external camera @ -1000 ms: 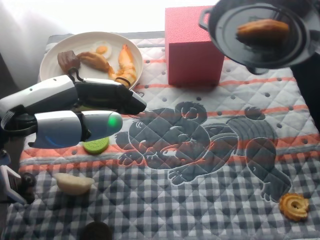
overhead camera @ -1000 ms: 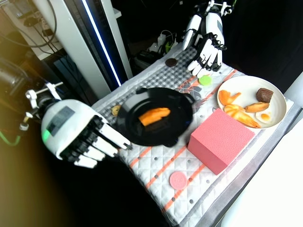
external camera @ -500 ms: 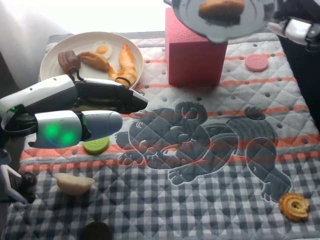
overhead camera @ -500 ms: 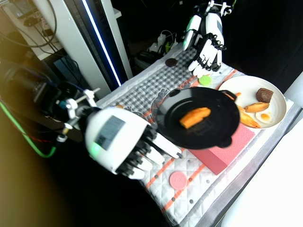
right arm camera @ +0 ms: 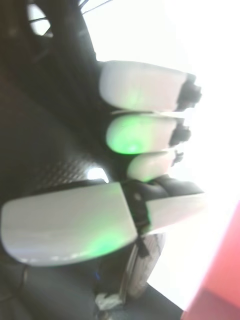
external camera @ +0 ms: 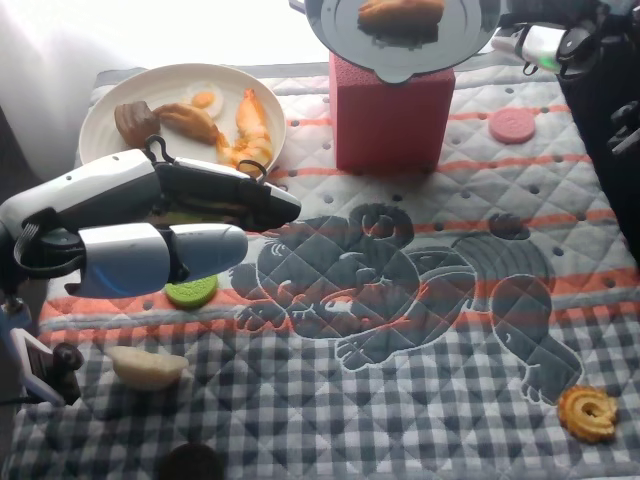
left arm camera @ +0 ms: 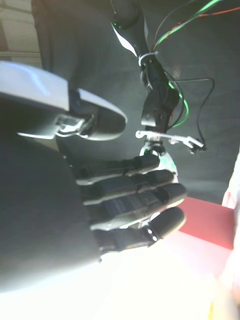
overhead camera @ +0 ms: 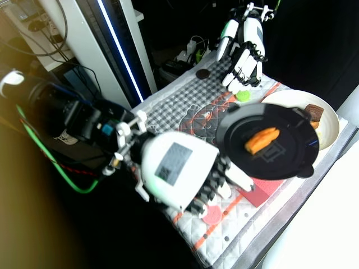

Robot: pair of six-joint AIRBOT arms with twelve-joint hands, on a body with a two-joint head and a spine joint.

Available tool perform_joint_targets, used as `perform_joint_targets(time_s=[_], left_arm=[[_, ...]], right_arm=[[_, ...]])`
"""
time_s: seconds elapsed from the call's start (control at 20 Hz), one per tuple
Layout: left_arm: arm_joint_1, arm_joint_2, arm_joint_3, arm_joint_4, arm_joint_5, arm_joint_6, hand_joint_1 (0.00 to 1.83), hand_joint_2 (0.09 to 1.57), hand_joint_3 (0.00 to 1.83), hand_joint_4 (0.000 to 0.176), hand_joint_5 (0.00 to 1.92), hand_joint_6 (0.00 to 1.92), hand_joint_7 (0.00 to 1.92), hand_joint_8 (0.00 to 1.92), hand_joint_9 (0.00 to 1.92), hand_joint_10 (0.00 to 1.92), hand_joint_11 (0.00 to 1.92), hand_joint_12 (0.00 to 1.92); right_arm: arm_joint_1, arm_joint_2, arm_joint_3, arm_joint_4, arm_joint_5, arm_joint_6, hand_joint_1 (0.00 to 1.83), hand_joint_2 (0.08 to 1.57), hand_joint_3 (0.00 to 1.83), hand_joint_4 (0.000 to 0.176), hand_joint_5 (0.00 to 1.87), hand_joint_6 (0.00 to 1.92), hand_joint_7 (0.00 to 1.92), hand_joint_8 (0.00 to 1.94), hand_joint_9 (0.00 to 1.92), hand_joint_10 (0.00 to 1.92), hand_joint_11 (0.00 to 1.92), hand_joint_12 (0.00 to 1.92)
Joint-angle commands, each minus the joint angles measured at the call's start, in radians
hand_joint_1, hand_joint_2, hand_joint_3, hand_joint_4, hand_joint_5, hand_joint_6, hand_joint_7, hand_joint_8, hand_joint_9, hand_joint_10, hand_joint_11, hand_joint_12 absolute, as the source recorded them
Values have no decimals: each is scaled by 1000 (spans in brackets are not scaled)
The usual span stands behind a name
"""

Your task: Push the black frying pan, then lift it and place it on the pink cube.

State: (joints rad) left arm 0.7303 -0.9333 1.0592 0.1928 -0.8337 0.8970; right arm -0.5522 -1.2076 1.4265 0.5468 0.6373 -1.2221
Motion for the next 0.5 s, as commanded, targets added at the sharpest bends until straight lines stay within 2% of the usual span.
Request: perform_joint_targets(time_s=[0.0,0.05,0.15,0.2,0.25,0.35,0.45], left_arm=[[-4,-1,3,-23,-131,-10,553,1375,0,0,619,120,604,1,558,113,0,1397],[-4,-1,4,-23,-133,-11,562,1373,0,0,625,113,604,1,556,110,0,1399],[-4,-4,6,-23,-137,-14,537,1376,1,0,621,94,581,0,536,96,0,1375],[-2,-4,6,-23,-138,-15,533,1375,0,0,620,92,580,1,531,93,0,1371],[-2,-6,8,-23,-138,-16,569,1374,0,0,619,83,584,2,538,90,0,1361],[-2,-8,9,-23,-141,-18,562,1377,1,0,618,78,578,0,533,84,0,1349],[0,-8,10,-23,-144,-21,561,1380,1,0,634,70,588,3,548,82,0,1390]], right_arm=[[21,-10,12,-17,82,4,1531,1244,0,0,1275,1921,1469,1941,1601,1921,1636,1921],[21,-20,22,-12,72,4,1528,1247,0,0,1290,1921,1484,1941,1619,1921,1650,1921],[21,-30,37,-9,52,4,1595,1213,0,156,1360,1921,1557,1941,1681,1921,1709,1921],[21,-37,45,-7,41,4,1574,1216,0,172,1362,1921,1555,1941,1666,1921,1694,1921],[21,-47,57,-2,26,4,1540,1236,0,176,1269,1921,1480,1941,1609,1921,1661,1921],[21,-54,71,3,2,3,1501,1253,4,176,1258,1921,1462,1941,1592,1921,1650,1921],[21,-54,77,8,-10,-5,1386,1302,21,176,1132,1921,1347,1941,1479,1921,1544,1921]])
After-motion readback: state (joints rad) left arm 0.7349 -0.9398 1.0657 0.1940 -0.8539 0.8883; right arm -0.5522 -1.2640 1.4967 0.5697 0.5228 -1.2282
